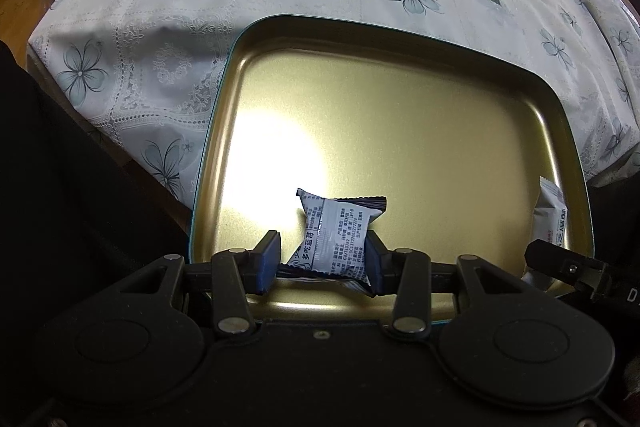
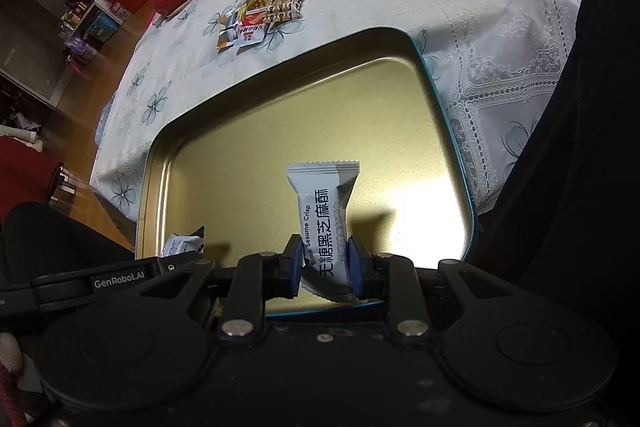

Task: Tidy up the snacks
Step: 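Lower both snacks into the tray and open both tools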

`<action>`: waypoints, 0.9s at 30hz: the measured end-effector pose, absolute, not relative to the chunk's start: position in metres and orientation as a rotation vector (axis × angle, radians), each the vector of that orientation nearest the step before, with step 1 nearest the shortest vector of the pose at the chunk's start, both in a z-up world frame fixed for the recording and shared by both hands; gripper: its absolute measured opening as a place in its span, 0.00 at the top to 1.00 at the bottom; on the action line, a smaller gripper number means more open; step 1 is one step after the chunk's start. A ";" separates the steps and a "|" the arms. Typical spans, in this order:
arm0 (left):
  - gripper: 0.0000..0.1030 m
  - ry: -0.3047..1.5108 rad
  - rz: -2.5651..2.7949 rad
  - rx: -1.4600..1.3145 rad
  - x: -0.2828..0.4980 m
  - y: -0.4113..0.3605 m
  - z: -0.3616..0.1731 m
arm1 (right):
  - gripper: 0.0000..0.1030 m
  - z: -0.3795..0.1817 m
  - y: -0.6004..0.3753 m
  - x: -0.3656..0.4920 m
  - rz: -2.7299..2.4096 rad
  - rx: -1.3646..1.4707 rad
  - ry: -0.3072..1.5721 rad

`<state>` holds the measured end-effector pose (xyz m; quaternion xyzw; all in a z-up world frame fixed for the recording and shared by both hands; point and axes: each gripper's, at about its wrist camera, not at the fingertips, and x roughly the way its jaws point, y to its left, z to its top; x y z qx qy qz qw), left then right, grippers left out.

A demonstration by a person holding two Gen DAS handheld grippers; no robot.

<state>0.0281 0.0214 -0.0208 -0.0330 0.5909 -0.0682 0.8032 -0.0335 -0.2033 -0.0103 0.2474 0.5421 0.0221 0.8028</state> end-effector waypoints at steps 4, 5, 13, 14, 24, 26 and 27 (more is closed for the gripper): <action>0.50 1.263 -0.148 -0.068 0.029 0.020 -0.020 | 0.75 -0.010 -0.203 -0.034 0.046 0.530 1.161; 0.50 1.260 -0.149 -0.069 0.029 0.020 -0.020 | 0.75 -0.010 -0.203 -0.034 0.047 0.530 1.162; 0.50 1.244 -0.150 -0.048 0.027 0.018 -0.018 | 0.73 -0.008 -0.202 -0.035 0.063 0.524 1.150; 0.50 1.242 -0.149 -0.045 0.026 0.017 -0.018 | 0.73 -0.008 -0.202 -0.035 0.063 0.524 1.150; 0.47 1.199 -0.141 -0.087 0.024 0.025 -0.010 | 0.72 -0.007 -0.200 -0.036 0.066 0.516 1.142; 0.47 1.191 -0.136 -0.084 0.023 0.025 -0.009 | 0.72 -0.007 -0.200 -0.036 0.067 0.515 1.141; 0.47 1.196 -0.136 -0.083 0.024 0.024 -0.011 | 0.72 -0.007 -0.201 -0.036 0.067 0.515 1.140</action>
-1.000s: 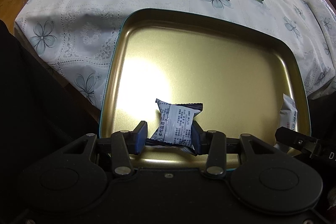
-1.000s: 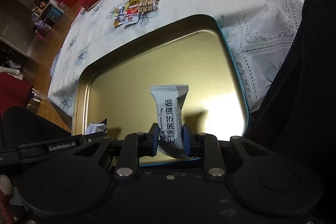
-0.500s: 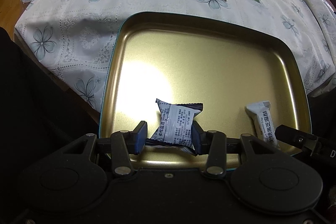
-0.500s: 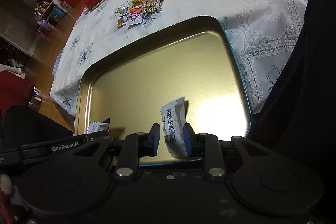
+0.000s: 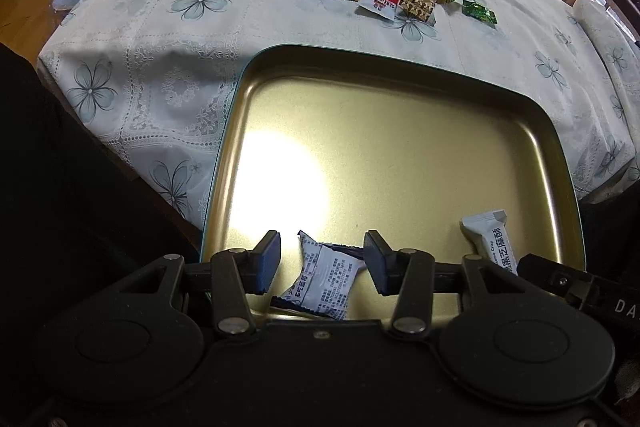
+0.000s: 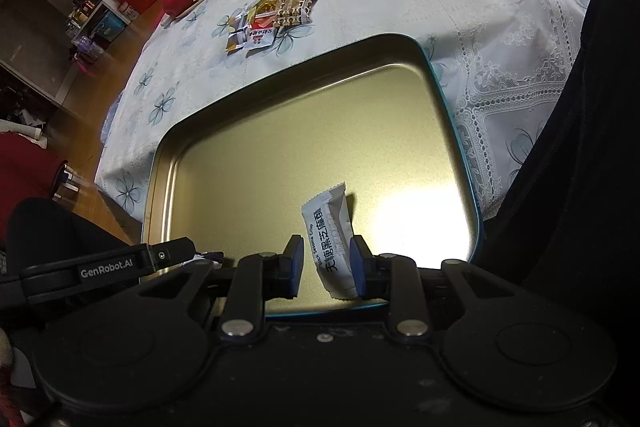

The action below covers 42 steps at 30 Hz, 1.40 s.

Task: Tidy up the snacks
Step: 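Lower both snacks into the tray and open both tools, then move both tools back toward the snack pile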

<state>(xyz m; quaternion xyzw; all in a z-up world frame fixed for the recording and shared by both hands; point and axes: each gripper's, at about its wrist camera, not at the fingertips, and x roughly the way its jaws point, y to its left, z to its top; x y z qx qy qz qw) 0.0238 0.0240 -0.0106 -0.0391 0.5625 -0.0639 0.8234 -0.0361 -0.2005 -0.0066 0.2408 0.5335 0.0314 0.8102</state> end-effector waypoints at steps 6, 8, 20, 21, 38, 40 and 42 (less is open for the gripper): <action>0.48 1.206 -0.133 -0.069 0.024 0.022 -0.013 | 0.72 -0.007 -0.201 -0.036 0.066 0.517 1.141; 0.48 1.211 -0.132 -0.068 0.024 0.022 -0.014 | 0.72 -0.006 -0.200 -0.036 0.066 0.516 1.140; 0.48 1.237 -0.112 -0.072 0.026 0.023 -0.016 | 0.71 -0.005 -0.201 -0.033 0.057 0.519 1.162; 0.48 1.243 -0.112 -0.072 0.027 0.023 -0.017 | 0.71 -0.006 -0.202 -0.032 0.055 0.526 1.168; 0.48 1.315 -0.149 -0.015 0.066 0.017 0.007 | 0.67 0.013 -0.201 0.021 0.111 0.482 1.294; 0.48 1.309 -0.156 -0.008 0.075 0.015 0.012 | 0.67 0.016 -0.203 0.031 0.117 0.477 1.305; 0.48 1.310 -0.165 -0.007 0.086 0.014 0.017 | 0.67 0.019 -0.205 0.040 0.121 0.472 1.311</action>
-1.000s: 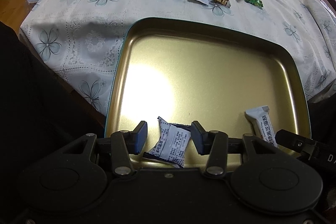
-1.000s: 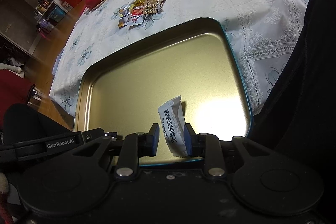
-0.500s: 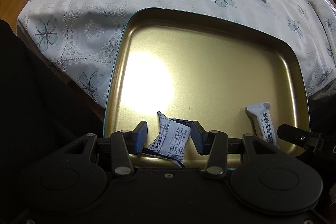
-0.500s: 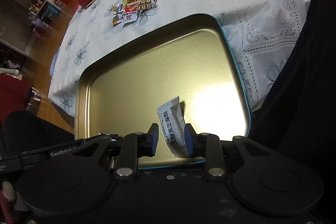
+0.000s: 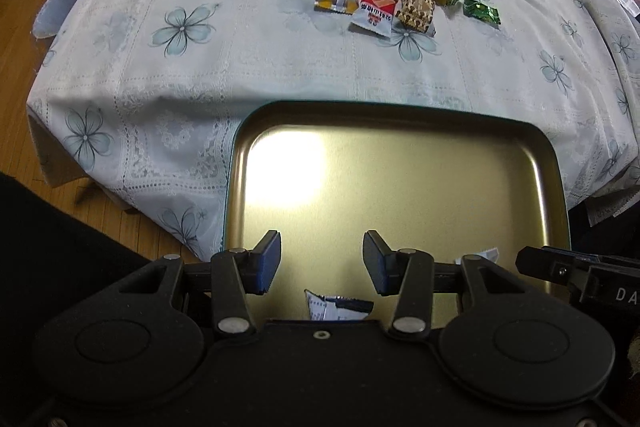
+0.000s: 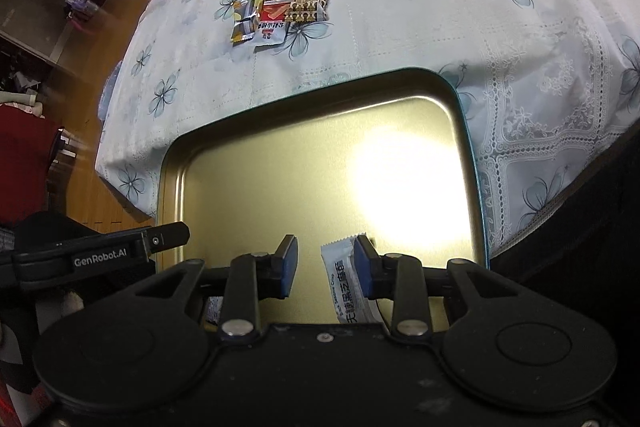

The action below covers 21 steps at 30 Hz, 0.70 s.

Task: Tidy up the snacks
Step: 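Move both tools back toward the snack pile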

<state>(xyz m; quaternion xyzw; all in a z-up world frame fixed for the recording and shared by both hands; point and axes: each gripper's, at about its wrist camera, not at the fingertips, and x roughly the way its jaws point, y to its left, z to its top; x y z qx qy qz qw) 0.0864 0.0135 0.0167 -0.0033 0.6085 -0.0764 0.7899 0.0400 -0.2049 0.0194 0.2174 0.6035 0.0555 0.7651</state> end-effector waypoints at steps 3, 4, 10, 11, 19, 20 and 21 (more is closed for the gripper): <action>0.48 1.303 -0.158 0.002 0.103 0.012 0.022 | 0.67 0.025 -0.208 0.055 0.122 0.461 1.315; 0.48 1.297 -0.154 0.011 0.109 0.012 0.024 | 0.67 0.027 -0.209 0.059 0.122 0.456 1.315; 0.48 1.275 -0.134 0.049 0.143 0.010 0.032 | 0.66 0.037 -0.219 0.093 0.100 0.431 1.303; 0.48 1.271 -0.130 0.052 0.149 0.009 0.033 | 0.66 0.038 -0.221 0.099 0.094 0.429 1.298; 0.48 1.259 -0.105 0.046 0.193 0.005 0.035 | 0.64 0.039 -0.237 0.151 0.033 0.419 1.266; 0.48 1.259 -0.103 0.048 0.198 0.004 0.034 | 0.64 0.038 -0.238 0.158 0.028 0.417 1.267; 0.48 1.258 -0.102 0.050 0.203 0.003 0.032 | 0.64 0.036 -0.240 0.165 0.021 0.415 1.268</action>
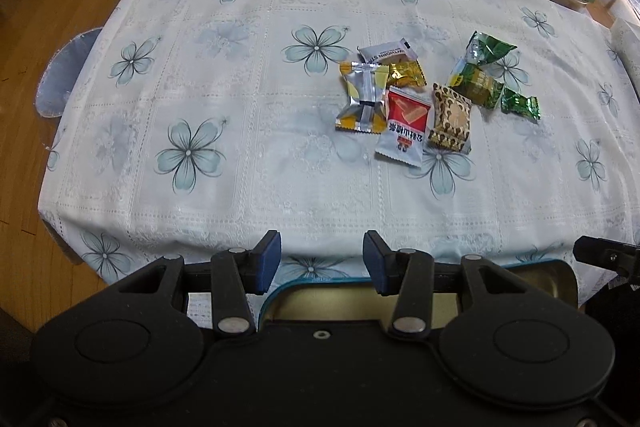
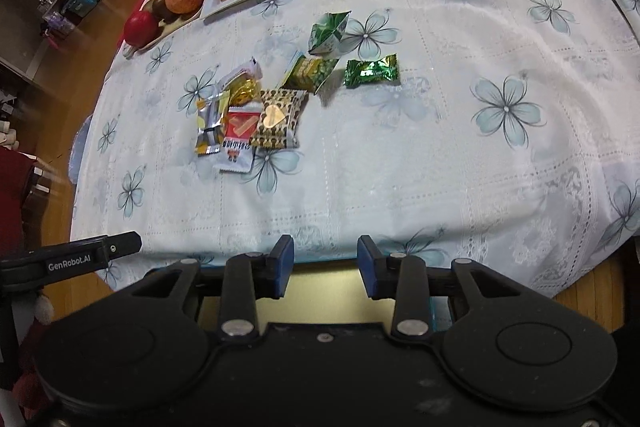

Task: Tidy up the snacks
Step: 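Move both tools back toward the snack pile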

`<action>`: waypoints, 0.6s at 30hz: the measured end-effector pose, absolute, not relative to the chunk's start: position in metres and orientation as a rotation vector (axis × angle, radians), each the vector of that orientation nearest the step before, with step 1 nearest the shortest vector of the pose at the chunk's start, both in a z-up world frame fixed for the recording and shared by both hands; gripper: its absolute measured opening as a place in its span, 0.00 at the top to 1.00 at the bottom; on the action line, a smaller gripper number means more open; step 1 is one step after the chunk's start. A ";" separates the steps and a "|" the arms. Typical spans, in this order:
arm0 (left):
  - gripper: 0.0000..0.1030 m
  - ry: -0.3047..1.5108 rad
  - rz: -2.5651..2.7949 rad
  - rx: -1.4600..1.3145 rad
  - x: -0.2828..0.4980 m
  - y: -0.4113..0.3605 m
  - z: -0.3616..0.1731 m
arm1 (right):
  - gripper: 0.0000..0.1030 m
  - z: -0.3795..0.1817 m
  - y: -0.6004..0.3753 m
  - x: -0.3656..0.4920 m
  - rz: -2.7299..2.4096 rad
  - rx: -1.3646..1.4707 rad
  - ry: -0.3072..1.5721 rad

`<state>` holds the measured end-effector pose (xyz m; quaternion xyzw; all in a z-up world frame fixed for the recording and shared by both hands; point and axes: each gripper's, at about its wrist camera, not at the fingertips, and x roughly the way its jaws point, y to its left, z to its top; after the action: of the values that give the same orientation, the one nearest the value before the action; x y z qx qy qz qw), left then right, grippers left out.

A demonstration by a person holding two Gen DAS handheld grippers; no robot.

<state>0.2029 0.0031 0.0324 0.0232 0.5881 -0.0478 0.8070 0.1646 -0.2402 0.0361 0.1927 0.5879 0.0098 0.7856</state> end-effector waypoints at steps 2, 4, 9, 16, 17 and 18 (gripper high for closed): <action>0.48 1.258 -0.102 0.051 0.213 0.001 0.029 | 0.64 0.032 -0.243 0.177 0.010 0.414 1.272; 0.48 1.254 -0.097 0.043 0.223 0.000 0.026 | 0.64 0.026 -0.246 0.191 -0.003 0.416 1.275; 0.48 1.258 -0.097 0.005 0.249 -0.001 0.015 | 0.64 0.014 -0.253 0.224 -0.028 0.426 1.275; 0.48 1.252 -0.094 -0.088 0.285 0.006 0.003 | 0.64 -0.001 -0.270 0.267 -0.086 0.471 1.244; 0.48 1.249 -0.093 -0.105 0.290 0.008 0.002 | 0.64 -0.003 -0.273 0.273 -0.098 0.481 1.238; 0.48 1.246 -0.092 -0.116 0.294 0.009 0.001 | 0.64 -0.006 -0.277 0.280 -0.109 0.494 1.232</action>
<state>0.2943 0.0088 0.0006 -0.0543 0.5829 -0.0431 0.8096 0.2797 -0.2773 -0.0056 0.2289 0.5716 -0.0506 0.7863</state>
